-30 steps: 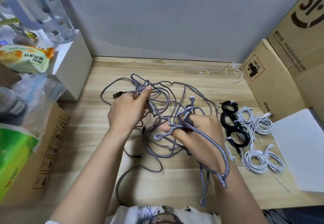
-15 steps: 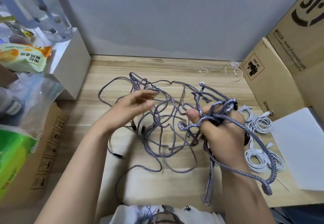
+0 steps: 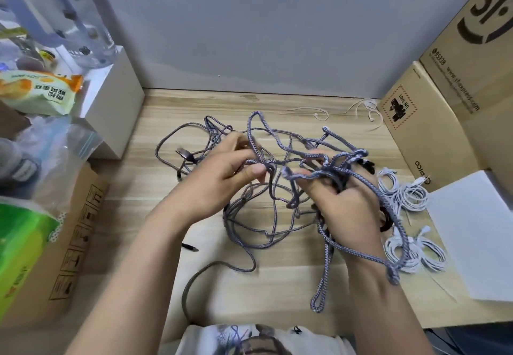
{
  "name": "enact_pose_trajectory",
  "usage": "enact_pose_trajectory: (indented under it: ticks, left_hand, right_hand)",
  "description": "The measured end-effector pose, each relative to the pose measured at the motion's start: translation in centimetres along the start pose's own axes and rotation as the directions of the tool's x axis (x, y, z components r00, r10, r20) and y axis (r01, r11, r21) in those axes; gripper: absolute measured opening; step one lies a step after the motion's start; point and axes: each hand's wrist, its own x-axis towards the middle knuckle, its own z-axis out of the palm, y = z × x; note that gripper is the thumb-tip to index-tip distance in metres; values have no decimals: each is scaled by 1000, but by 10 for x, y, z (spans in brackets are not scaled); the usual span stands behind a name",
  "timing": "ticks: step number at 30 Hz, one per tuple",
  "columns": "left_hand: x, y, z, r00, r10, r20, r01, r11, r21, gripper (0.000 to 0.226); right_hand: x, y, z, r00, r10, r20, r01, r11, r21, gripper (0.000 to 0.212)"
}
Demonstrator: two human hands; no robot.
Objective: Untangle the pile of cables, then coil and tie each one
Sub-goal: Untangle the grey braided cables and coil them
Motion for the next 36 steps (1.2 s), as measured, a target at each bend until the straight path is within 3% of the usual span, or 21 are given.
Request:
enact_pose_trajectory:
  ticks: [3,4,7,9,12,16,18,19,21,23,25,28,32,36]
  left_hand:
    - [-2,19,-3,981,187,44,-188,982,14,52]
    - [-2,24,-3,973,220,73,-221,975,2,51]
    - [-2,31,0,958,264,109,-254,963,-95,42]
    - [-4,31,5,957,274,94,-257,953,-157,30]
    - [-9,23,12,970,242,-15,-239,944,-227,30]
    - [-20,-7,28,966,73,-249,-152,937,-315,15]
    - [-32,-36,43,965,44,-260,-88,983,-161,19]
    - [-38,-51,52,982,46,-183,-56,997,-51,25]
    - [-52,-80,75,995,2,102,-20,985,171,45]
    - [-64,-110,100,954,-18,299,-138,861,490,55]
    - [-67,-126,117,911,-74,405,-238,709,664,57]
    - [-51,-135,119,922,-103,372,-210,677,706,56]
    - [-14,-142,102,941,-221,258,-41,680,732,51]
    - [32,-156,81,953,-300,34,158,594,789,51]
  right_hand:
    - [1,6,0,983,60,173,-35,989,-144,56]
    - [1,9,0,976,74,206,-40,985,-168,57]
    - [-3,6,6,964,87,250,-44,984,-174,32]
    - [-6,4,9,960,106,260,-68,986,-153,29]
    - [-7,7,9,978,82,192,-61,992,-114,27]
    - [0,12,-5,987,123,-102,-131,988,-77,21]
    - [6,13,-13,973,126,-195,-145,986,-84,24]
    - [8,12,-16,965,138,-222,-161,983,-90,27]
    - [11,14,-17,955,165,-248,-190,978,-84,29]
    - [13,18,-16,948,190,-256,-212,976,-58,26]
    - [15,22,-15,941,227,-250,-249,966,-61,23]
    - [17,23,-13,942,229,-244,-244,969,-31,17]
    - [24,24,-14,947,195,-257,-204,979,-6,23]
    - [32,28,-19,934,198,-298,-215,976,-26,30]
